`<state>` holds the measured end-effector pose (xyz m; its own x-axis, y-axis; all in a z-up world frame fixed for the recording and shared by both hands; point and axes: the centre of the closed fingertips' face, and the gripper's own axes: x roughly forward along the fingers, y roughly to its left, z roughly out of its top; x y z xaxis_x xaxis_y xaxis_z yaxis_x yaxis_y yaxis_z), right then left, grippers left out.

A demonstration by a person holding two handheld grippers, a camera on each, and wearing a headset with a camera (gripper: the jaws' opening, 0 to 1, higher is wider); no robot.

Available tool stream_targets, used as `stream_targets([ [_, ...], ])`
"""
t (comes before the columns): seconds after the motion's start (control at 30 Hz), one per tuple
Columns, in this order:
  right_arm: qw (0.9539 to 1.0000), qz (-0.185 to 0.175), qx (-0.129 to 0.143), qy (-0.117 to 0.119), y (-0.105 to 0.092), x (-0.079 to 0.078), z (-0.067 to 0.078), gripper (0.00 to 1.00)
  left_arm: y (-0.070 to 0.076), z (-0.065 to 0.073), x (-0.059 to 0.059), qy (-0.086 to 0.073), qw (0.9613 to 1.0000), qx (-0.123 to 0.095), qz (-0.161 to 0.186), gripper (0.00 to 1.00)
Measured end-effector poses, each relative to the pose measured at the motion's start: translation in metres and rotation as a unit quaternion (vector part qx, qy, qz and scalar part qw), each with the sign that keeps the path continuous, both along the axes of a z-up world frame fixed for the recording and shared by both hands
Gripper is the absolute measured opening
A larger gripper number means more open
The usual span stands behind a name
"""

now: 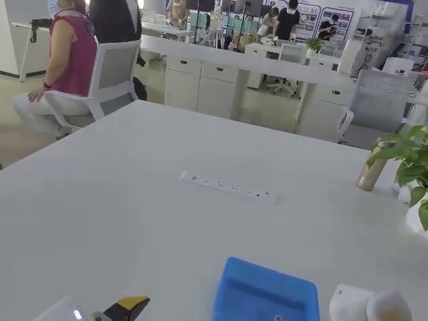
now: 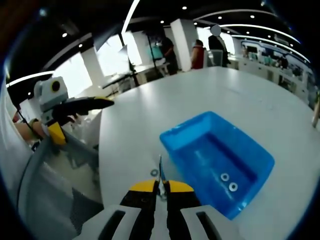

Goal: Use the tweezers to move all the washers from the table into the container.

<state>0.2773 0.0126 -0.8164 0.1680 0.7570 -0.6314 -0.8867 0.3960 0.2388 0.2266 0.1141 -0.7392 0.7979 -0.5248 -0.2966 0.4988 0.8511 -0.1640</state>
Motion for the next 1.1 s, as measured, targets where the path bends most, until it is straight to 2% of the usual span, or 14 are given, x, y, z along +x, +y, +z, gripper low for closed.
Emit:
stream_targets([
  [0.53, 1.0000, 0.005, 0.000, -0.001, 0.006, -0.010, 0.003, 0.04, 0.000, -0.001, -0.001, 0.002, 1.0000, 0.002, -0.003, 0.81],
  [0.7, 0.9988, 0.038, -0.012, -0.029, 0.011, -0.019, 0.006, 0.04, -0.001, -0.001, -0.001, 0.003, 1.0000, 0.003, -0.004, 0.81],
  [0.77, 0.9963, 0.064, -0.026, -0.051, 0.009, -0.020, 0.002, 0.04, -0.001, -0.002, -0.001, 0.003, 1.0000, 0.004, -0.004, 0.81],
  [0.83, 0.9932, 0.091, -0.035, -0.063, 0.010, -0.025, 0.001, 0.04, -0.001, -0.002, -0.001, 0.003, 1.0000, 0.004, -0.004, 0.80],
  [0.9, 0.9872, 0.125, -0.052, -0.084, 0.011, -0.028, 0.000, 0.04, -0.001, -0.002, -0.001, 0.003, 1.0000, 0.004, -0.004, 0.80],
  [0.93, 0.9818, 0.146, -0.065, -0.102, 0.012, -0.029, -0.001, 0.04, -0.001, -0.002, -0.001, 0.004, 1.0000, 0.004, -0.005, 0.80],
  [1.03, 0.9730, 0.180, -0.081, -0.120, 0.015, -0.034, -0.006, 0.04, -0.001, -0.002, -0.002, 0.004, 0.9999, 0.007, -0.007, 0.80],
  [1.1, 0.9751, 0.175, -0.077, -0.112, 0.018, -0.035, -0.006, 0.03, -0.001, -0.003, -0.002, 0.005, 0.9999, 0.007, -0.007, 0.80],
])
